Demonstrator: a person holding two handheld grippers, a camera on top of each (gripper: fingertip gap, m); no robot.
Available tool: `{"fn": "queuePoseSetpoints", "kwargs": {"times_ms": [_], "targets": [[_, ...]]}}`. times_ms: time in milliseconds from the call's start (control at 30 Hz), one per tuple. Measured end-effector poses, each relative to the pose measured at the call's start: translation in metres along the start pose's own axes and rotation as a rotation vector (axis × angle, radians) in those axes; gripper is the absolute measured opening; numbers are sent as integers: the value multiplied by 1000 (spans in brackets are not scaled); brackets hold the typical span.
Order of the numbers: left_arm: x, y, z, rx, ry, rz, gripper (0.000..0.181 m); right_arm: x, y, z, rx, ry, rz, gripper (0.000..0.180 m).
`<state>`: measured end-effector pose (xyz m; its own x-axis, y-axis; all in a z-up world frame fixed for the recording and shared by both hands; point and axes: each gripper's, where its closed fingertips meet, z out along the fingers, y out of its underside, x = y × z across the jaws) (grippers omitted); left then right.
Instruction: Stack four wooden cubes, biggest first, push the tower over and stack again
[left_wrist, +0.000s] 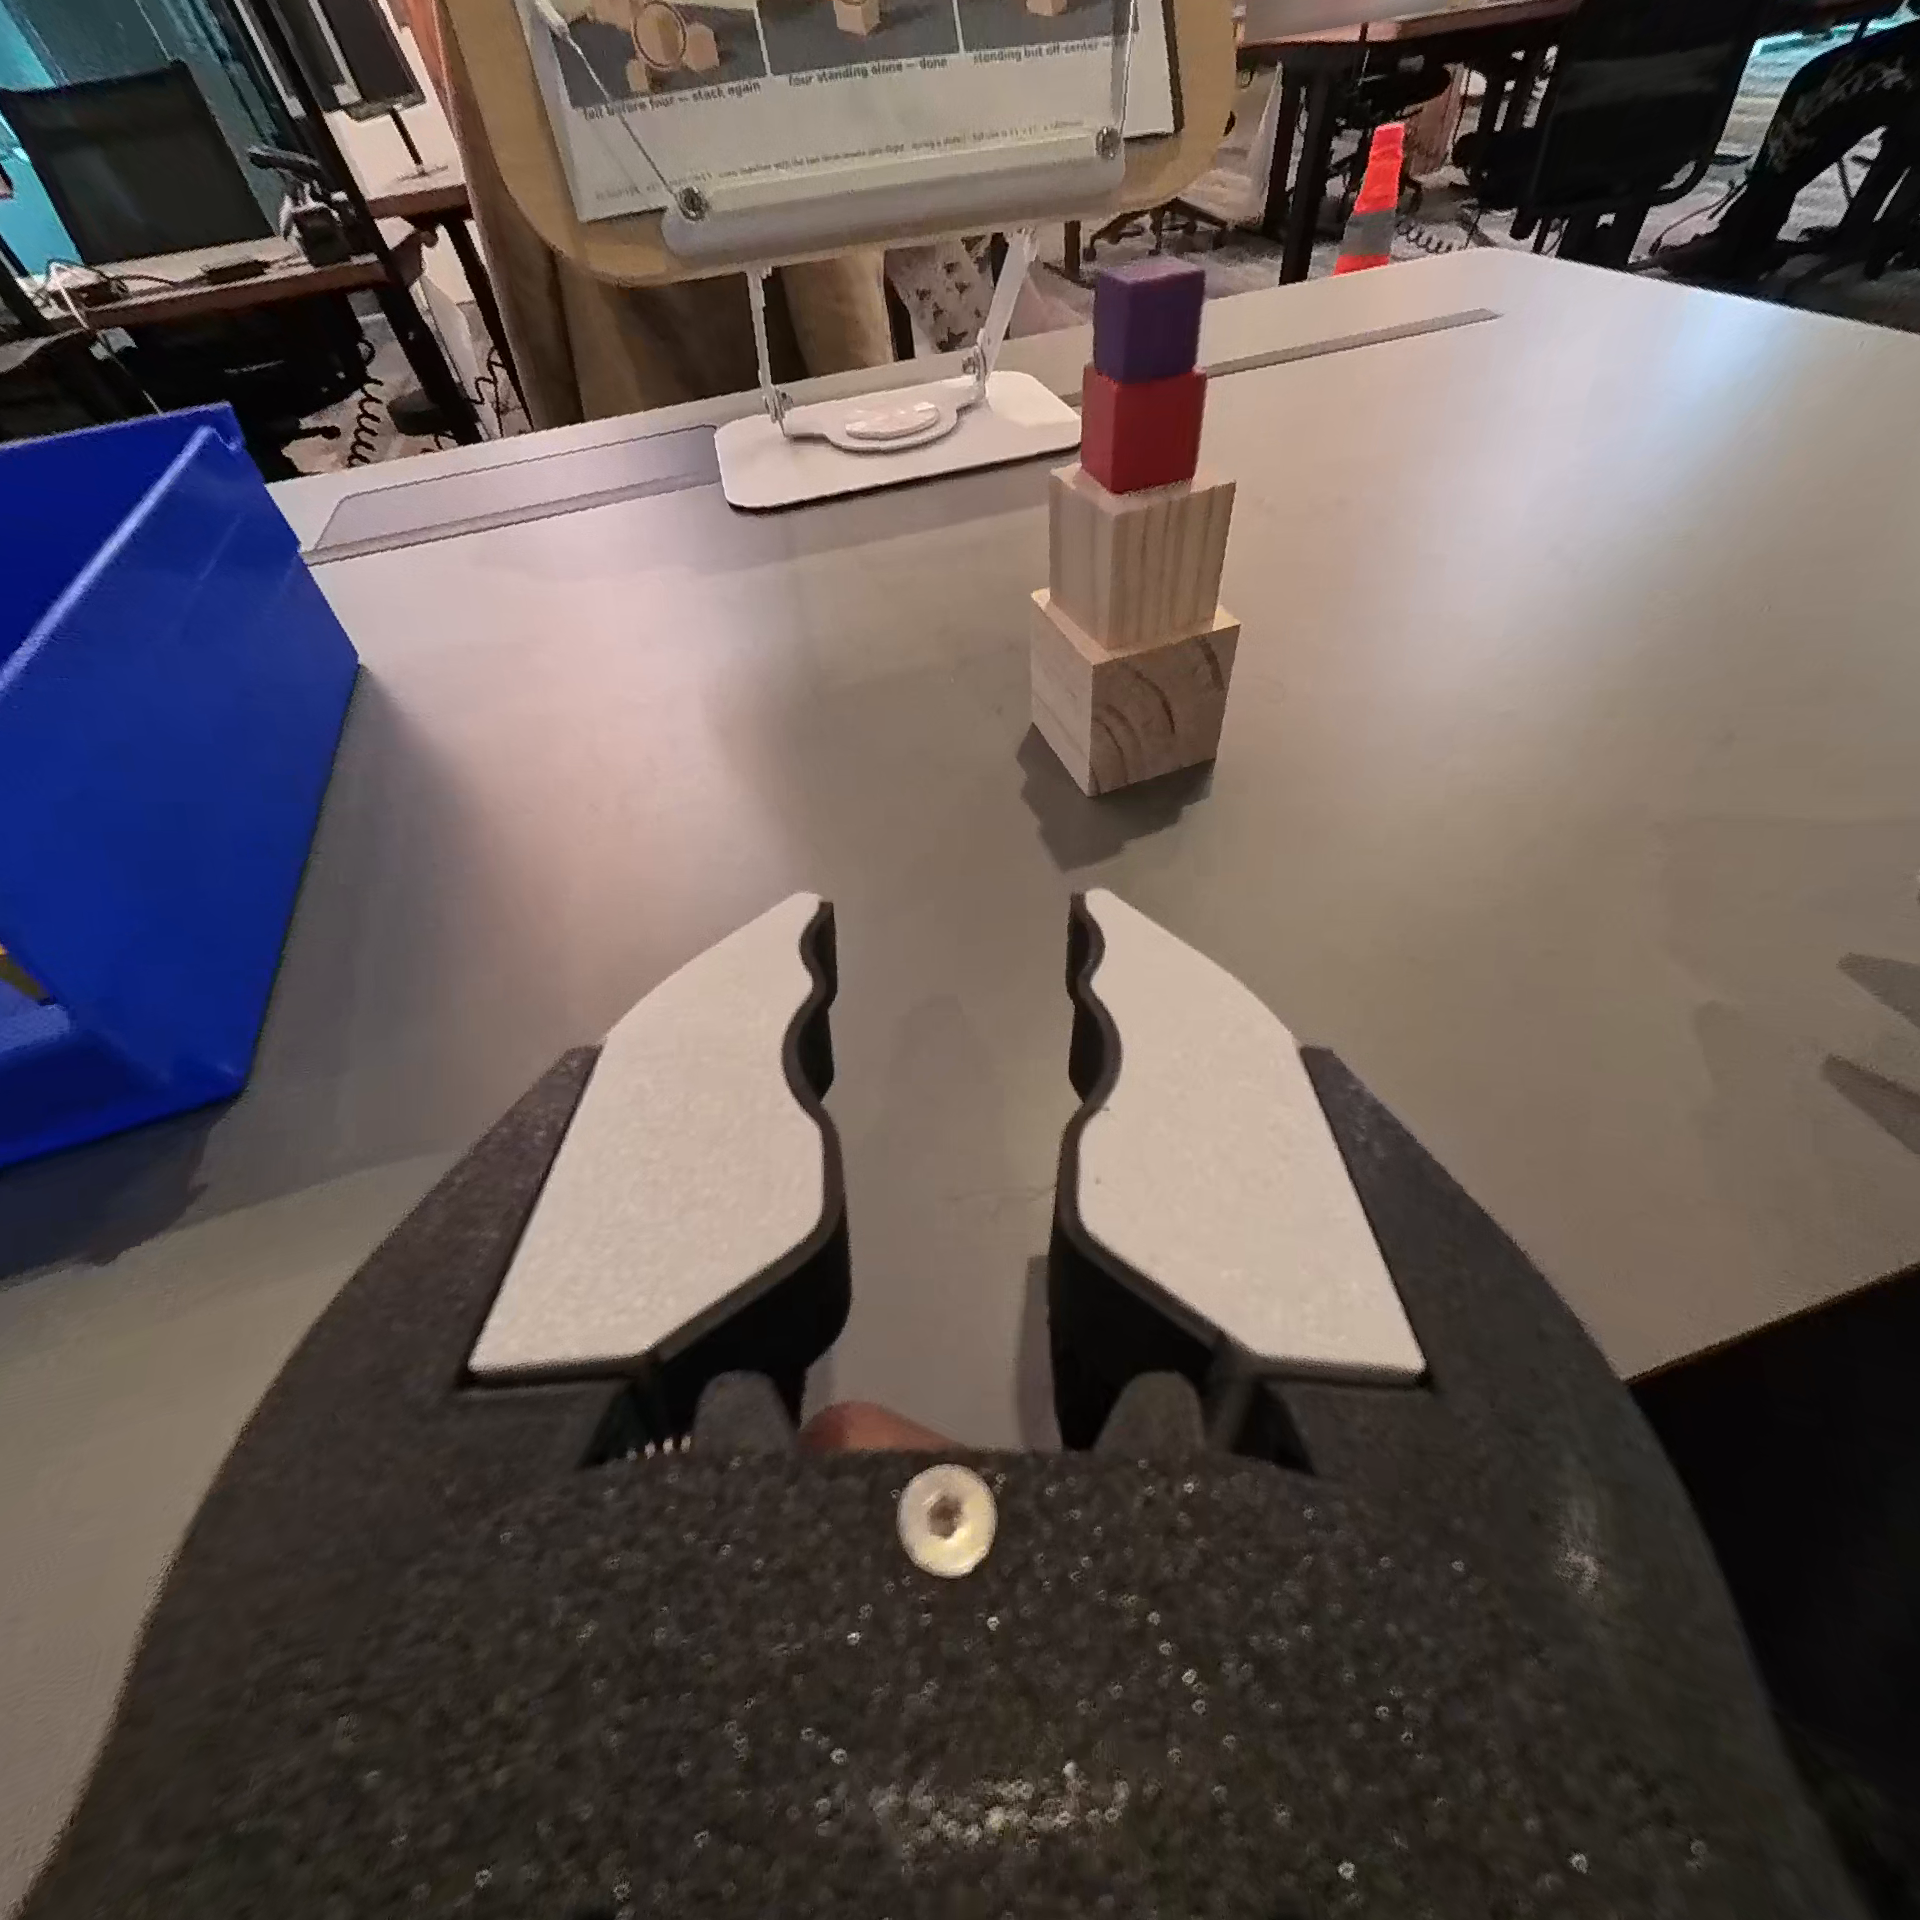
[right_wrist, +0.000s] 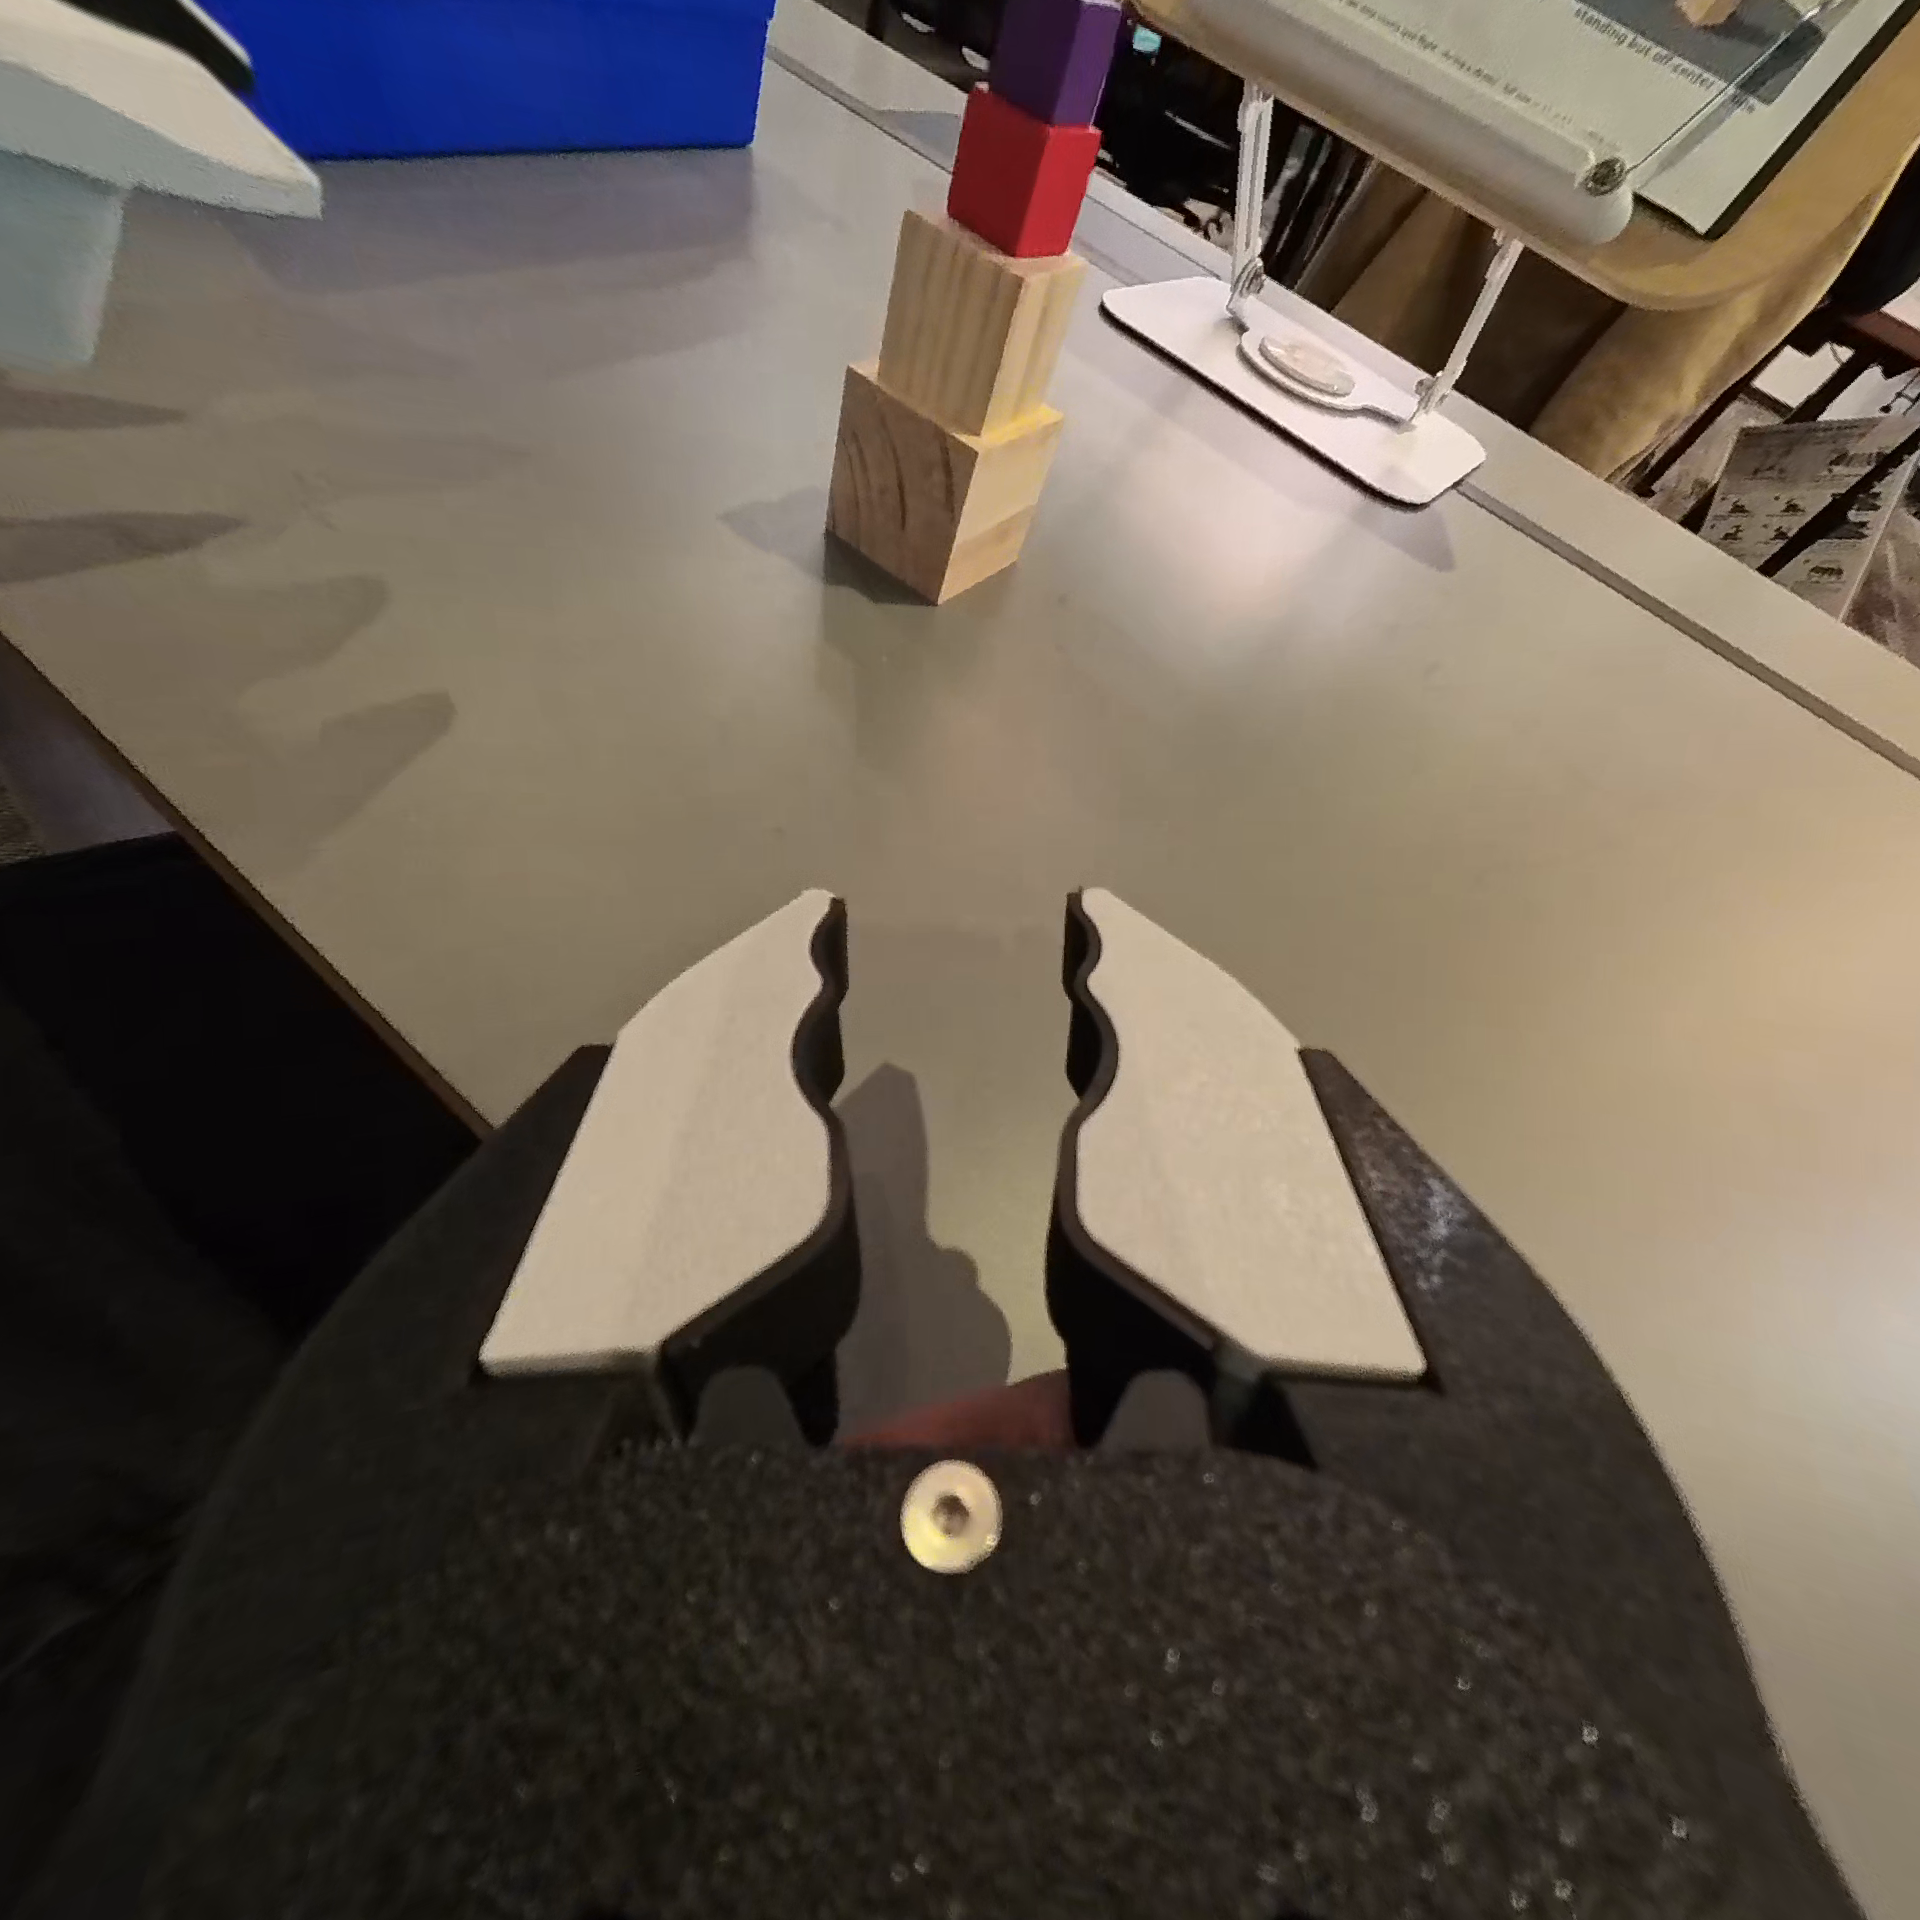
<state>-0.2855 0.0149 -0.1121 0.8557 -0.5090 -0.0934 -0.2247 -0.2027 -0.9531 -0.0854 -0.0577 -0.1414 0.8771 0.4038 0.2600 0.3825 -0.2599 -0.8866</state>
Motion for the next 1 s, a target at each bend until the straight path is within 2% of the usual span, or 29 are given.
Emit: {"fn": "queuePoseSetpoints", "kwargs": {"times_ms": [800, 833, 867, 1000], "targets": [[7, 10, 6, -45, 36, 1, 39, -5, 1, 0, -6, -12, -24, 35], [8, 10, 6, -46, 38, 2, 39, -6, 1, 0, -6, -18, -24, 28], [8, 10, 6, -48, 39, 2, 39, -9, 0, -1, -4, -38, -26, 3], [9, 9, 5, -45, 43, 0, 39, -16, -7, -3, 12, -42, -14, 0]]}}
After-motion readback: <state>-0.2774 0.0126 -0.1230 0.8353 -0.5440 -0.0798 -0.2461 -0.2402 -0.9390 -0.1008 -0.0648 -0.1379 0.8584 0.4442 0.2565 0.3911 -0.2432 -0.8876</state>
